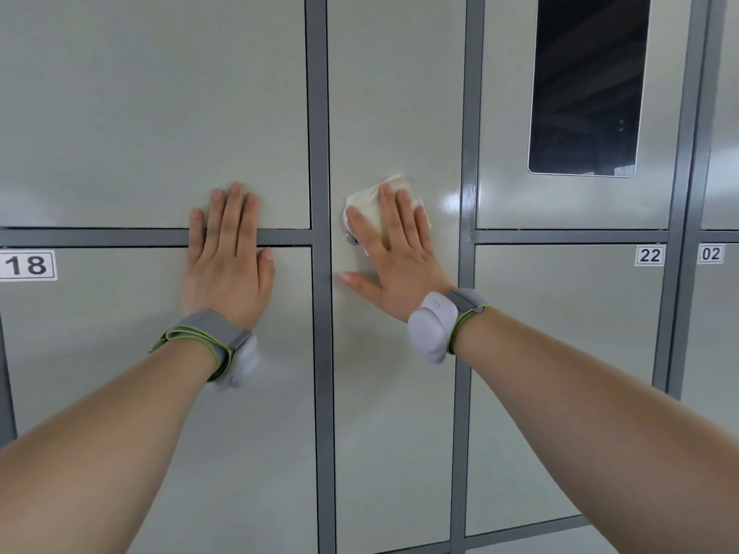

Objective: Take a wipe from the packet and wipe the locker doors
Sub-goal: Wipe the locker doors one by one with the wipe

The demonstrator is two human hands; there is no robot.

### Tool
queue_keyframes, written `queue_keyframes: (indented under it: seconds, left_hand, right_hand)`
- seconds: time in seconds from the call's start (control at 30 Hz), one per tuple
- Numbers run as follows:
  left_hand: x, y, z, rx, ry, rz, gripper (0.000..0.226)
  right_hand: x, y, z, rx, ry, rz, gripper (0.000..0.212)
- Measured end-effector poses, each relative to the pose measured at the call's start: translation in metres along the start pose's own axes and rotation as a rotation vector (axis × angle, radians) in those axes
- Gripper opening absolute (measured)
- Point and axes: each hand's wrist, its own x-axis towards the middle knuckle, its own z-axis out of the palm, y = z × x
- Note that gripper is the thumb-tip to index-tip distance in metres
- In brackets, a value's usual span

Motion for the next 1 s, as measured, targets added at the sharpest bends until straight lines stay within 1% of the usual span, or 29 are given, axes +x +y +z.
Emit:
queue_keyframes:
  seconds: [0.1, 0.2, 0.3, 0.37, 0.5, 0.57, 0.67, 0.77, 0.87, 0.93, 1.0]
  left_hand:
    - [0.001, 0.0, 0.0, 0.012, -0.005, -0.001, 0.063]
    - [0.001, 0.0, 0.0, 0.005, 0.002, -0.006, 0.062]
    - [-0.003, 0.004, 0.001, -0.024, 0.006, -0.036, 0.061]
    - [-0.007, 0.008, 0.002, -0.031, 0.009, -0.064, 0.061]
    - [-0.012, 0.009, 0.003, -0.032, 0.005, -0.071, 0.061]
    - [-0.012, 0.01, 0.003, -0.034, 0.003, -0.078, 0.062]
    - [-0.014, 0.011, 0.004, -0.035, 0.003, -0.092, 0.062]
    - [-0.017, 0.013, 0.005, -0.041, 0.007, -0.096, 0.063]
    - [-0.023, 0.016, 0.007, -0.048, 0.018, -0.095, 0.062]
    - [-0.026, 0.015, 0.007, -0.048, 0.028, -0.085, 0.061]
    - [-0.029, 0.015, 0.008, -0.051, 0.023, -0.08, 0.062]
  right_hand:
    - [-0.014, -0.001, 0.011, -0.026, 0.007, -0.064, 0.081]
    - [-0.034, 0.001, 0.026, -0.086, 0.027, -0.168, 0.078]
    - [-0.048, 0.003, 0.029, -0.099, 0.023, -0.197, 0.074]
    - [-0.045, 0.008, 0.023, -0.088, 0.012, -0.17, 0.073]
    - [-0.029, 0.02, 0.004, -0.004, -0.02, 0.027, 0.077]
    - [-0.03, 0.017, 0.003, 0.012, -0.047, 0.084, 0.078]
    - [-0.044, 0.007, 0.016, -0.015, -0.053, 0.035, 0.084]
    - [-0.068, 0.007, 0.03, -0.072, -0.064, -0.075, 0.077]
    - [-0.075, 0.018, 0.03, -0.11, -0.049, -0.129, 0.07]
    - [-0.063, 0.022, 0.019, -0.071, -0.035, -0.073, 0.073]
    - [-0.048, 0.027, 0.005, -0.003, -0.065, 0.055, 0.083]
